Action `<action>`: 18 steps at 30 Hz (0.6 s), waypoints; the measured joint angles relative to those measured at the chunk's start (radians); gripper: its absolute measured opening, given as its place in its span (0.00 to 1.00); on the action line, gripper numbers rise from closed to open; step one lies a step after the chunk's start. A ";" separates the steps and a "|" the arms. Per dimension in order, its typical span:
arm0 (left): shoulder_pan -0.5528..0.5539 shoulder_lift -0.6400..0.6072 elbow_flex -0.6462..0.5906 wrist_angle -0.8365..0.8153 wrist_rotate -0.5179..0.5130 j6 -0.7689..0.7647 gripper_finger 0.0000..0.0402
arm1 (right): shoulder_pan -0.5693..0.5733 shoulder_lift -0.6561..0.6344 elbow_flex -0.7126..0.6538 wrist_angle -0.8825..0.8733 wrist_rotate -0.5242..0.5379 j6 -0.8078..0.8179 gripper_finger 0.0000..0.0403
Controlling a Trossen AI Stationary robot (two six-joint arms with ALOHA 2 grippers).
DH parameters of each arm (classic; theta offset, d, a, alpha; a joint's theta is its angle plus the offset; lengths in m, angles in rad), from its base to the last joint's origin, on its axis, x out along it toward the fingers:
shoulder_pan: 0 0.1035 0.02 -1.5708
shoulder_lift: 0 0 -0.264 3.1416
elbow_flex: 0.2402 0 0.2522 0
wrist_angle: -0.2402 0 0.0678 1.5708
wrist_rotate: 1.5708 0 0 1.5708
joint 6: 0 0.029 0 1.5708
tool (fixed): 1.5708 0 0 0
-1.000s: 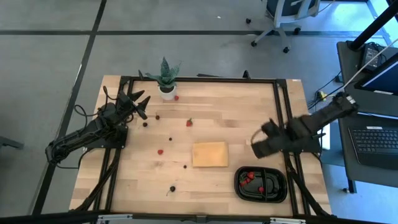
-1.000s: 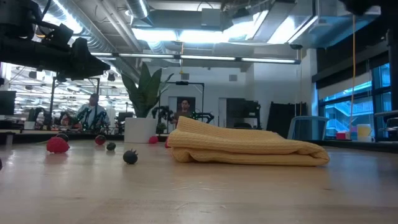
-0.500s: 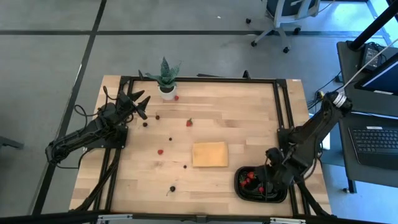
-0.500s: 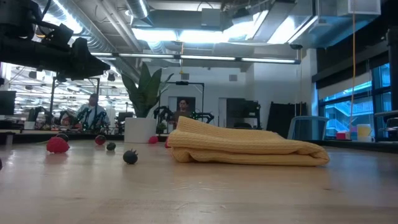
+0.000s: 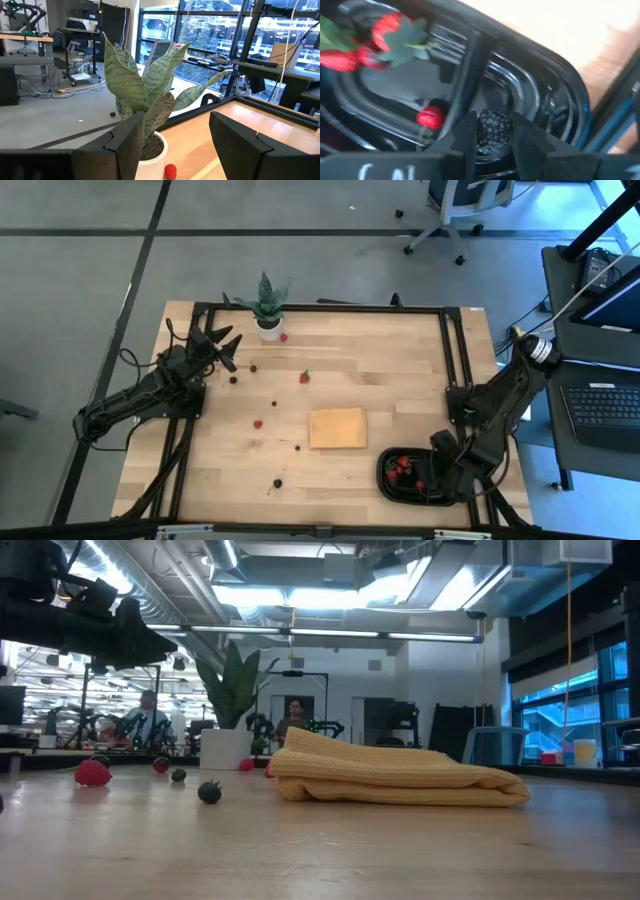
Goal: Pick and placing Produce into tupperware
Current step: Put the black berry into the black container
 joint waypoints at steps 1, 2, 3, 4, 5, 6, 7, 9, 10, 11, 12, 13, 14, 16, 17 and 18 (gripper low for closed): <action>0.000 0.000 0.000 0.000 0.000 0.000 0.54 | 0.002 0.009 0.000 0.008 0.000 0.001 0.25; 0.000 0.000 0.000 0.000 0.000 0.000 0.54 | 0.004 0.020 0.000 0.020 -0.001 0.001 0.26; 0.000 0.000 0.000 0.000 0.000 0.000 0.54 | 0.005 0.030 0.000 0.031 -0.001 0.001 0.26; 0.000 0.000 0.000 0.000 0.000 0.000 0.54 | 0.006 0.038 0.000 0.041 -0.001 0.001 0.26; 0.000 0.000 0.000 0.000 0.000 0.000 0.54 | 0.006 0.047 0.000 0.050 0.000 0.001 0.26; 0.000 0.000 0.000 0.000 0.000 0.000 0.54 | 0.006 0.057 0.000 0.059 0.000 0.001 0.26; 0.000 0.000 0.000 0.000 0.000 0.000 0.54 | 0.006 0.068 0.000 0.064 0.000 -0.001 0.26; 0.000 0.000 0.000 0.000 0.000 0.001 0.54 | 0.006 0.085 0.000 0.062 -0.001 -0.003 0.26; 0.000 0.000 0.000 0.000 0.000 0.001 0.54 | 0.006 0.091 0.000 0.060 0.000 -0.006 0.26; 0.000 0.000 0.000 0.000 0.000 0.001 0.54 | 0.005 0.098 0.000 0.058 -0.001 -0.008 0.26; 0.000 0.000 0.000 0.000 0.000 0.001 0.54 | 0.005 0.102 0.000 0.057 0.000 -0.009 0.26; 0.000 0.000 0.000 0.000 0.000 0.002 0.54 | 0.005 0.106 0.000 0.057 0.000 -0.010 0.26; 0.000 0.000 0.000 0.000 0.000 0.002 0.54 | 0.005 0.108 0.000 0.056 0.000 -0.011 0.27; 0.000 0.000 0.000 0.000 0.000 0.003 0.54 | 0.005 0.114 0.000 0.055 0.000 -0.019 0.28; 0.000 0.000 0.000 0.000 0.000 0.003 0.54 | 0.005 0.115 0.000 0.057 0.000 -0.029 0.28; 0.000 0.000 0.000 0.000 0.000 0.003 0.54 | 0.005 0.115 0.000 0.058 0.001 -0.037 0.28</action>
